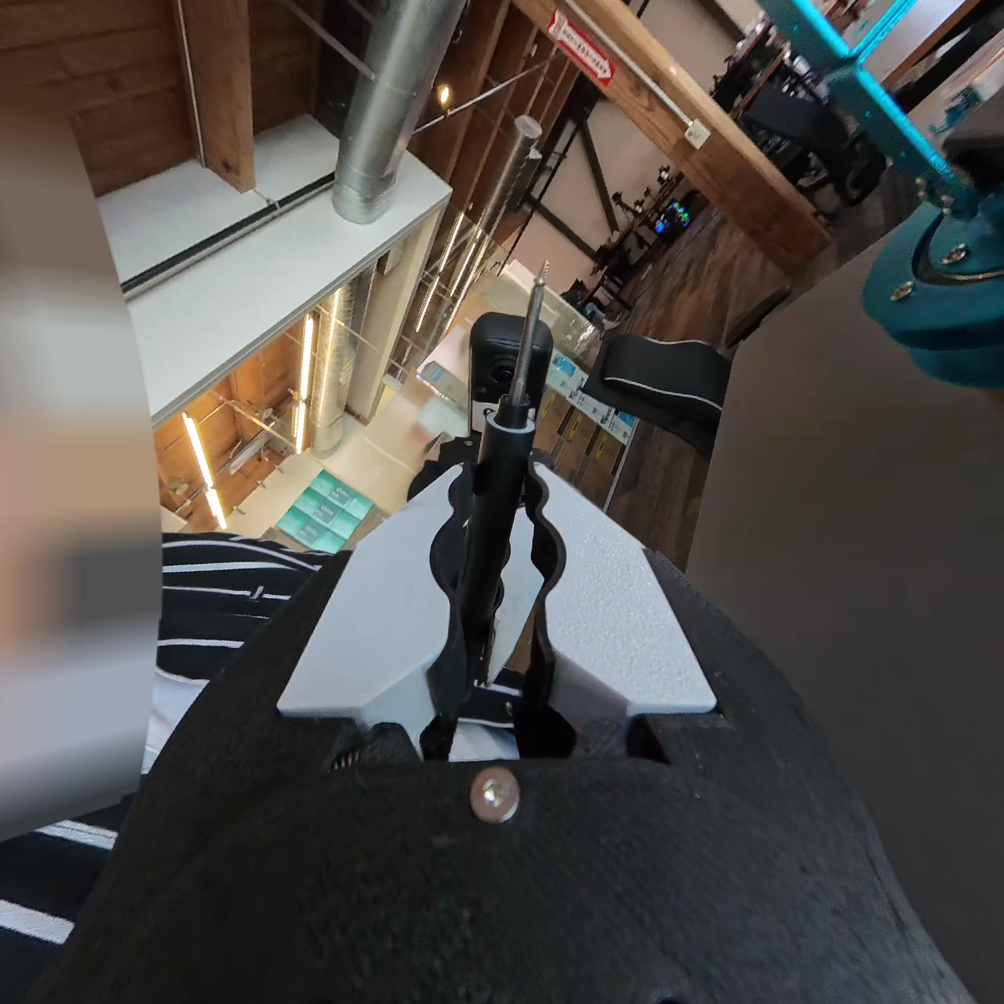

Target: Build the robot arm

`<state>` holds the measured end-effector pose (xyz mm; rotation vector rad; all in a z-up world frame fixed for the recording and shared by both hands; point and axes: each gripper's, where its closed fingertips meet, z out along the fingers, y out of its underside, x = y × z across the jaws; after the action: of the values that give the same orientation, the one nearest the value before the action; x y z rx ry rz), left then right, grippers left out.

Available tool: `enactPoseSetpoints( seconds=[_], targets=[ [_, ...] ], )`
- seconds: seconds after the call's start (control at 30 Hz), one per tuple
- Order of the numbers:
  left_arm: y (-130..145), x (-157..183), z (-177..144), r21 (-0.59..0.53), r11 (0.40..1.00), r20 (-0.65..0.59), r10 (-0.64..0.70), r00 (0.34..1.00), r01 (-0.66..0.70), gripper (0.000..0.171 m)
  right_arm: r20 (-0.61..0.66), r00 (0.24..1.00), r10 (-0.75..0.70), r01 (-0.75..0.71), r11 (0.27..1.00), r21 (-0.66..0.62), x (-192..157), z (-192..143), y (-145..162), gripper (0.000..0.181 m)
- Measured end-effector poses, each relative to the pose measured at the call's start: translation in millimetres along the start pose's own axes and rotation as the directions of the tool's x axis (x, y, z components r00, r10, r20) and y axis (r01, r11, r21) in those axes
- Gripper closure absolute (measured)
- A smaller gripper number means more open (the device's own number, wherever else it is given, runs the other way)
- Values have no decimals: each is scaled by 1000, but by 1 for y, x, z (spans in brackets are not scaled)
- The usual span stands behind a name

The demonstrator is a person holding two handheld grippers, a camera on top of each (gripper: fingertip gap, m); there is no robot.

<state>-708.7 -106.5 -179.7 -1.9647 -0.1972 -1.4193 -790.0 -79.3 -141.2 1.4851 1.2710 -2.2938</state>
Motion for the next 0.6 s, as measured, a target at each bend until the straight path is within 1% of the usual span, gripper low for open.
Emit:
enactPoseSetpoints(
  seconds=[0.17,0.33,0.47,0.6],
  targets=[
    [-10,-8,-41,-27,999,-91,-31,995,29,155,-62,998,30,-25,996,82,19,34,-14,163],
    [-22,-12,-73,-20,999,-168,-53,984,50,155,-99,995,24,-7,986,166,26,52,-28,164],
    [-32,-11,-84,7,998,-205,-55,977,57,154,-114,994,-7,25,987,162,25,59,-39,164],
    [-46,-12,-85,65,995,-210,-59,976,74,154,-128,992,-22,41,988,151,28,60,-52,164]
  ],
)
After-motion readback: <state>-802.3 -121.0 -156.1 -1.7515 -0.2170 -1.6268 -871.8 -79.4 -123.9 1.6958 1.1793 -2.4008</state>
